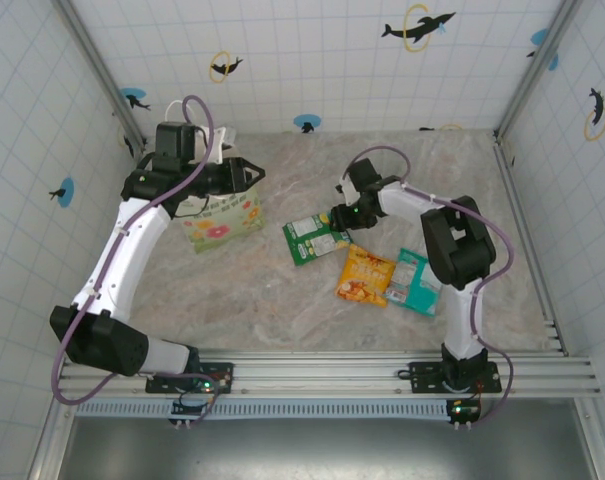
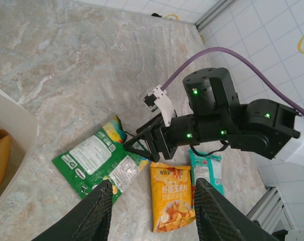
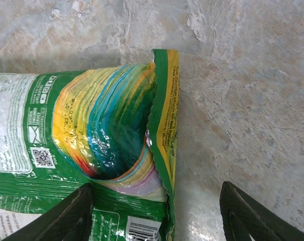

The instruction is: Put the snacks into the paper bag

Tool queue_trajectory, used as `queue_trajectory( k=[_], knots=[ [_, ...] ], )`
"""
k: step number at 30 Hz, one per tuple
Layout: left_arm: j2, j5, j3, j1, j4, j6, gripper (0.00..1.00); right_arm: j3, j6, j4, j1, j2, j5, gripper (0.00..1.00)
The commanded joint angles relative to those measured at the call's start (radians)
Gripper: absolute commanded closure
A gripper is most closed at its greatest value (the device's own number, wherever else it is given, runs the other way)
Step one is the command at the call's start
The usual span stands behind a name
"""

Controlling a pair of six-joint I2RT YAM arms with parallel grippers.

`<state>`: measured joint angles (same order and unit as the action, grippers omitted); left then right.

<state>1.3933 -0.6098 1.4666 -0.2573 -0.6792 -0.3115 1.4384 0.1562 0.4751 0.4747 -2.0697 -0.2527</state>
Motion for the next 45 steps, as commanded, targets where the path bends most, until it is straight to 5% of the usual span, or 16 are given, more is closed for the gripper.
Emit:
queue_trajectory(
  k=[1,6,11,22,45],
  knots=[
    [-0.004,-0.005,-0.001,-0.002,0.028,-0.001,0.54,0.029,-0.017,0.018,-0.003,-0.040,-0.032,0.34],
    [-0.004,-0.006,-0.011,-0.002,0.045,-0.017,0.54,0.001,-0.015,-0.003,0.004,-0.060,-0.046,0.44],
    [-0.007,-0.001,-0.012,-0.001,0.053,-0.016,0.55,-0.038,-0.009,-0.032,0.005,-0.043,-0.038,0.66],
    [-0.038,0.004,-0.064,-0.002,0.125,-0.029,0.56,-0.180,0.012,-0.132,0.028,0.164,-0.009,0.94],
    [-0.137,-0.125,-0.276,-0.002,0.400,0.033,0.54,-0.748,0.016,-0.622,0.137,0.885,0.099,1.00]
  ],
)
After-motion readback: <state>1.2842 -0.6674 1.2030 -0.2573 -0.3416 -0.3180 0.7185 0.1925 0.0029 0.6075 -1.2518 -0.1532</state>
